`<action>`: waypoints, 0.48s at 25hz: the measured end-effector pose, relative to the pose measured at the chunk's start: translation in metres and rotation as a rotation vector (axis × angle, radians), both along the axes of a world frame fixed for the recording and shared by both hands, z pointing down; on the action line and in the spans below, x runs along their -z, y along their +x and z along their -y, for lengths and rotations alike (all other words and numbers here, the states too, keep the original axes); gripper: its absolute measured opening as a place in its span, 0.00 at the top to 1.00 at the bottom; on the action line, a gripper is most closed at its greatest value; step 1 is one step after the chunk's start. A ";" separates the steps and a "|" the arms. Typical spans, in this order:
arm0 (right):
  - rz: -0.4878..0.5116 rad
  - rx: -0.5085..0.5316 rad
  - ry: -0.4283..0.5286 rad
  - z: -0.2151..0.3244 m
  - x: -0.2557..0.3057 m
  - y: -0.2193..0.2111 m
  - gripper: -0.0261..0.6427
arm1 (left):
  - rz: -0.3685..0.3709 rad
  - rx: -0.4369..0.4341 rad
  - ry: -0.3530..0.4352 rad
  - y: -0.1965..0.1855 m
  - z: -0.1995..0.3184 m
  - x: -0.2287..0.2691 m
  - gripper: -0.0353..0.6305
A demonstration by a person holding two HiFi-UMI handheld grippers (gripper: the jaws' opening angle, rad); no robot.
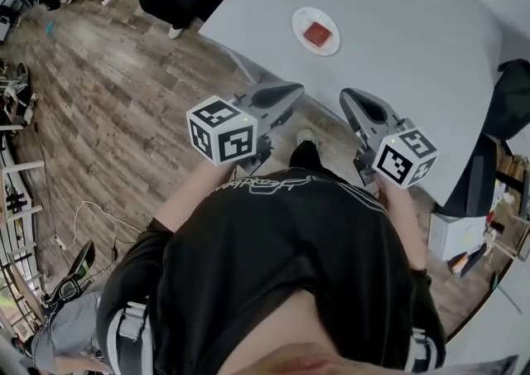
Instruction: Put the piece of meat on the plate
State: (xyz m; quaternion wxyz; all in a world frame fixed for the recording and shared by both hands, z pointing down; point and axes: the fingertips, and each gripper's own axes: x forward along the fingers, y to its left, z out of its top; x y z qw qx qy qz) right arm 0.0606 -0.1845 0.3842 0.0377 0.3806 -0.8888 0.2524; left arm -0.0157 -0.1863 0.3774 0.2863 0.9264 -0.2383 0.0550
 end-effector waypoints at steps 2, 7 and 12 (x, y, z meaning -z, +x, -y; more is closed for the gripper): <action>0.000 -0.013 0.017 -0.013 0.006 -0.003 0.94 | -0.008 -0.004 0.014 -0.005 -0.014 0.006 0.94; 0.021 -0.025 0.049 -0.046 0.015 -0.012 0.94 | -0.016 -0.015 0.056 -0.015 -0.047 0.019 0.94; 0.035 -0.022 0.047 -0.067 0.017 -0.025 0.94 | -0.020 -0.021 0.057 -0.025 -0.065 0.022 0.94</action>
